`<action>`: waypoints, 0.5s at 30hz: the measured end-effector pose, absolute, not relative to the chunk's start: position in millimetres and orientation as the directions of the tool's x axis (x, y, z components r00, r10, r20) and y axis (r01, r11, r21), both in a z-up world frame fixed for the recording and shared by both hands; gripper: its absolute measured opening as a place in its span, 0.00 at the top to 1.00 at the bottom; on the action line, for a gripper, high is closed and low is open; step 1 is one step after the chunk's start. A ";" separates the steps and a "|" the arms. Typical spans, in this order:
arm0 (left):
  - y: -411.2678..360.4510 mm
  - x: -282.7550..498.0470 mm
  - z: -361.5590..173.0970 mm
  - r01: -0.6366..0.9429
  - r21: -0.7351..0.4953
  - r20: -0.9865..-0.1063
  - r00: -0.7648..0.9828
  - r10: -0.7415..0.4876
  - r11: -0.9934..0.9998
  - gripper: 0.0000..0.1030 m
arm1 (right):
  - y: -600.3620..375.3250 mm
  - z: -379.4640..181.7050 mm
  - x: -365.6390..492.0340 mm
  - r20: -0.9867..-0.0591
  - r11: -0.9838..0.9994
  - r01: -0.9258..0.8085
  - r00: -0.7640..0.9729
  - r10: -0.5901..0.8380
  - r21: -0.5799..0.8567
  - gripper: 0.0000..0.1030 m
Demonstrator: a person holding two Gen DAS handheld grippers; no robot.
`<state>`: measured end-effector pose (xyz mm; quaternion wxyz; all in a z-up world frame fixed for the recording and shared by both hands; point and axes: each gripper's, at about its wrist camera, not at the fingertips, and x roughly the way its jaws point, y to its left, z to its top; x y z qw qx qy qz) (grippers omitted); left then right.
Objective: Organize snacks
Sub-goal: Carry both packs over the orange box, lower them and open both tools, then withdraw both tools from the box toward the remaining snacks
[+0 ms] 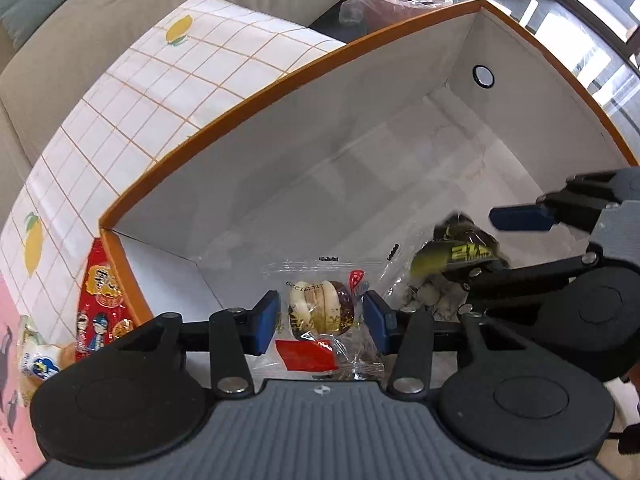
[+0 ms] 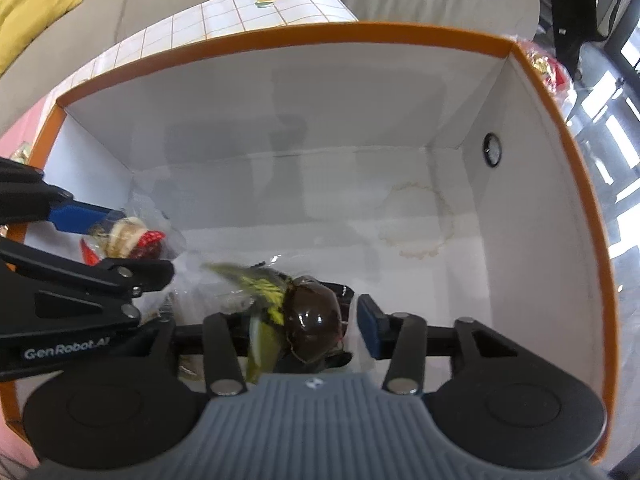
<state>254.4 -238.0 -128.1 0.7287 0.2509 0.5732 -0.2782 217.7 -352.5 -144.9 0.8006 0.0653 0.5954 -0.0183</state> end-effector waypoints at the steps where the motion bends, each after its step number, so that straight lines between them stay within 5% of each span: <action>1: -238.8 253.1 -126.3 0.698 0.056 -0.974 0.194 -0.114 0.714 0.44 | -353.3 -144.1 217.5 -0.956 0.991 0.106 0.290 0.044 0.078 0.46; 4: -237.4 249.7 -116.8 0.700 0.106 -0.965 0.245 -0.098 0.706 0.22 | -356.1 -140.2 213.7 -0.953 0.992 0.105 0.300 0.029 0.064 0.38; 15: -217.0 225.3 -78.5 0.690 0.092 -0.935 0.309 -0.177 0.718 0.21 | -353.5 -117.5 185.5 -0.915 0.983 0.157 0.403 0.020 0.091 0.21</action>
